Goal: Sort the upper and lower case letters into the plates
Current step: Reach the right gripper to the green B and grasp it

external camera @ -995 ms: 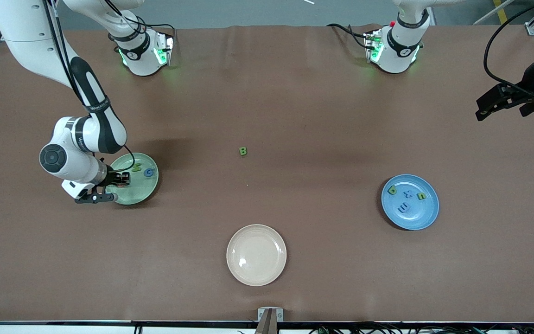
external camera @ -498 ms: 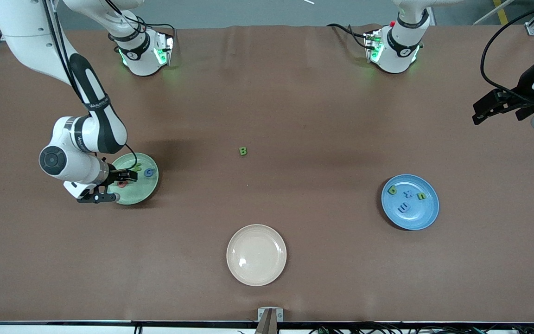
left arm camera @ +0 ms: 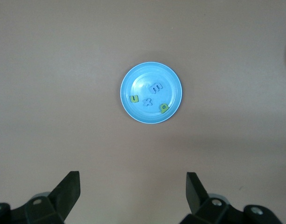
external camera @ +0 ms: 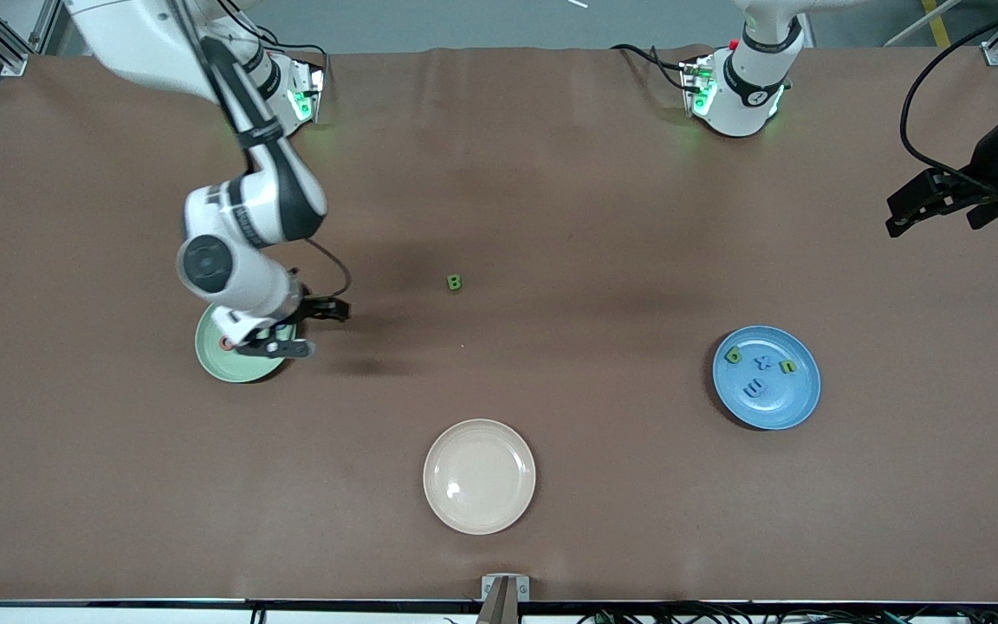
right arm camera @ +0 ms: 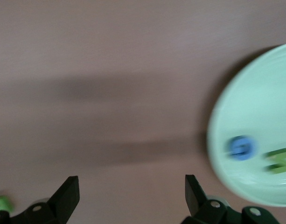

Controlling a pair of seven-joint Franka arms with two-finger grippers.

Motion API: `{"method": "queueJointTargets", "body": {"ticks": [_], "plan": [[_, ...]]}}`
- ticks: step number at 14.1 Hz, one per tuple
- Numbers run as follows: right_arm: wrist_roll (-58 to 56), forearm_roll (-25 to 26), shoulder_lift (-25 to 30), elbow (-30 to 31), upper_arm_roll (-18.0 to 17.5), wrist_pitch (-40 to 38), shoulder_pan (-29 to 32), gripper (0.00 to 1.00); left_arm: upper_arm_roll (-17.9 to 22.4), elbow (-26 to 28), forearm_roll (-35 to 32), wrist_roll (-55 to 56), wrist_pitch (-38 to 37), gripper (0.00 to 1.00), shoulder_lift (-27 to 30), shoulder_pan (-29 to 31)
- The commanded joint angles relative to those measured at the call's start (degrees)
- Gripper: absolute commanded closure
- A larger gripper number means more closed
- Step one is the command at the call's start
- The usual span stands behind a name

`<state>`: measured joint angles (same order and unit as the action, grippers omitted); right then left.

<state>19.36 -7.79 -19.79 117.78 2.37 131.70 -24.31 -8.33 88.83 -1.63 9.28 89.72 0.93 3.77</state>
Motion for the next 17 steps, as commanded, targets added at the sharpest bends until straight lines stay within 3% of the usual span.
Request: {"method": "queueJointTargets", "body": {"ticks": [1, 11, 17], "plan": [[6.8, -0.3, -0.1, 1.3, 0.6, 4.9, -6.5, 0.00, 0.4, 0.3, 1.0, -0.8, 0.4, 0.00, 0.7, 0.6], [15.3, -0.1, -6.1, 1.3, 0.7, 14.7, -18.7, 0.00, 0.3, 0.0, 0.9, -0.8, 0.0, 0.00, 1.4, 0.6], [16.0, 0.2, -8.9, 1.3, 0.9, 17.0, -23.1, 0.10, 0.3, 0.3, 0.9, -0.8, -0.3, 0.00, 2.3, 0.6]]}}
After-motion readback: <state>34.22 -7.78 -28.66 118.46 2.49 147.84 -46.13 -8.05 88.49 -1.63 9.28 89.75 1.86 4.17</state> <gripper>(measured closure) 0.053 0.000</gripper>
